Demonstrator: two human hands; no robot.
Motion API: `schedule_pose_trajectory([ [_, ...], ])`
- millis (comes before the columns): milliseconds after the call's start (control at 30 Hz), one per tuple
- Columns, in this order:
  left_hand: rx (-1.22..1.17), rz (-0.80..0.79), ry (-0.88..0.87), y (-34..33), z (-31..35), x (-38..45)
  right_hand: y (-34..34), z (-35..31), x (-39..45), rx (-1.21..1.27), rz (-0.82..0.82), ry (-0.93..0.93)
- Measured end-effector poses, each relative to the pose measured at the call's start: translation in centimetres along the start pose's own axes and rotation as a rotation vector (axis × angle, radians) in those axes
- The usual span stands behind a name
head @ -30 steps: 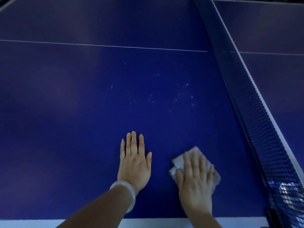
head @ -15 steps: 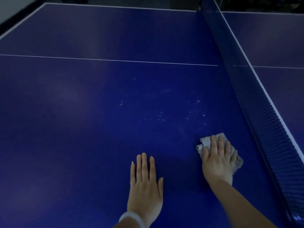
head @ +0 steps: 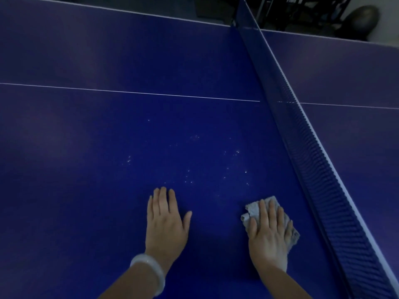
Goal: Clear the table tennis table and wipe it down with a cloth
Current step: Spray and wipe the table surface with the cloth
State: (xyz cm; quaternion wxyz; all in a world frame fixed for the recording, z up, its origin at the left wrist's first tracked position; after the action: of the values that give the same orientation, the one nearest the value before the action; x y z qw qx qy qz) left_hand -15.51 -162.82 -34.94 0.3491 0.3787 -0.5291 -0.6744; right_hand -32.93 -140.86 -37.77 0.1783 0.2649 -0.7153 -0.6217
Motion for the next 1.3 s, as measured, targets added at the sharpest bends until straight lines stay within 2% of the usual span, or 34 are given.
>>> schedule_pose_trajectory([
  [167,0.023,0.006,0.085,-0.5,1.5,2.1,1.1,2.7,3.2,0.042,0.068,-0.085],
  [333,0.051,0.018,0.11,-1.3,1.3,2.2,1.8,5.7,10.2,0.054,0.071,-0.142],
  [433,0.063,0.029,0.113,-1.5,1.3,2.4,1.8,4.2,15.0,0.085,0.048,-0.122],
  [500,0.078,0.027,0.124,-1.5,1.3,2.5,1.8,0.5,16.9,0.072,0.032,0.026],
  [600,0.086,0.025,0.14,-1.4,1.3,2.4,0.8,-5.9,15.2,0.045,-0.022,0.432],
  [667,0.086,0.02,0.143,-1.4,1.3,2.4,0.2,-6.5,12.7,0.059,-0.072,0.601],
  [733,0.088,0.031,0.143,-1.4,1.2,2.5,0.8,-2.9,12.6,0.057,-0.03,0.528],
  [800,0.084,0.039,0.143,-1.4,1.2,2.5,2.3,2.6,14.4,0.04,0.061,0.289],
  [867,0.081,0.047,0.147,-1.5,1.3,2.5,2.9,6.1,16.9,0.028,0.058,0.133],
  [1000,0.071,0.069,0.144,-1.2,1.5,2.6,2.6,4.0,22.7,0.048,-0.001,0.129],
  [1067,0.076,0.068,0.149,-1.2,1.4,2.5,2.4,0.2,23.7,0.035,-0.009,0.226],
  [1167,0.083,0.067,0.163,-1.1,1.3,2.4,0.8,-6.6,20.2,0.016,-0.05,0.624],
  [1233,0.09,0.066,0.164,-1.2,1.2,2.4,0.1,-7.1,17.6,0.035,-0.104,0.806],
  [1300,0.094,0.074,0.158,-1.3,1.2,2.4,0.5,-3.9,18.6,-0.027,-0.07,0.752],
])
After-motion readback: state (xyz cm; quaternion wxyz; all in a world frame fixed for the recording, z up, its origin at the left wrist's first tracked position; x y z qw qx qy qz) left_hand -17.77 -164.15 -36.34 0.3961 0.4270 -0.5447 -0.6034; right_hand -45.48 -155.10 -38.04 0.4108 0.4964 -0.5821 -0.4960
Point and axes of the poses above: each hand's wrist, its own x-axis towards the middle knuckle, its own y-axis out of the back of the hand, z = x × y, the point moved 9 cm from there along x, towards the middle knuckle, and after that the axes turned 15 degrees about y, right-handed, at the moved point
